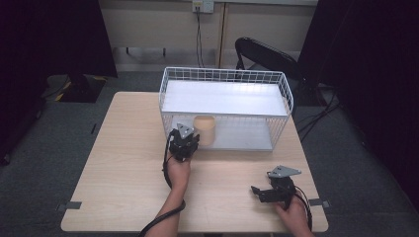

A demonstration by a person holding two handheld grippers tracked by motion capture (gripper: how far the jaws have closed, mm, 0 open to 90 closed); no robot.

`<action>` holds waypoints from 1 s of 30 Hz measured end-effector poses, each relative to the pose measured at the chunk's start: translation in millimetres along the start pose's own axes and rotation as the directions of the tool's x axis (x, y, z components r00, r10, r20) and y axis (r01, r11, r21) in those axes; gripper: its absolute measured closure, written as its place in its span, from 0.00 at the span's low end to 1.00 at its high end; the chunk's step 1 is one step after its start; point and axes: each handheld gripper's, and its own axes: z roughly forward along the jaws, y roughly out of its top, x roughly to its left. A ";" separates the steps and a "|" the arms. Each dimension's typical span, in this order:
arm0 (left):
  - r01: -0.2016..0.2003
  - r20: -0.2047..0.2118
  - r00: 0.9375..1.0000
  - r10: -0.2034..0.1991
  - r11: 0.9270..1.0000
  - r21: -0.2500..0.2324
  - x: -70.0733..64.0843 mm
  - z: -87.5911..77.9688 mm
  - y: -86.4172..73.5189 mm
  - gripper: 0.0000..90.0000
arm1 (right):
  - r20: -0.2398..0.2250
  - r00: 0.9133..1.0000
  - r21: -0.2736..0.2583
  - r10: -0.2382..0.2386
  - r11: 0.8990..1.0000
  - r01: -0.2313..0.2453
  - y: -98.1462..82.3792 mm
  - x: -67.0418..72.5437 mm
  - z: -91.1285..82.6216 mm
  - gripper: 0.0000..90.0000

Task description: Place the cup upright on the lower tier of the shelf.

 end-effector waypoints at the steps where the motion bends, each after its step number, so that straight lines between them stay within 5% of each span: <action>1: -0.007 -0.001 1.000 0.007 1.000 0.008 -0.1 0.1 -0.1 0.89 | 0.000 1.000 0.000 0.000 1.000 0.000 0.0 0.0 0.0 0.14; 30: -0.023 -0.027 0.999 0.024 1.000 0.020 -3.6 6.7 0.2 0.89 | 0.000 1.000 0.000 0.000 1.000 0.000 -0.1 0.1 0.0 0.14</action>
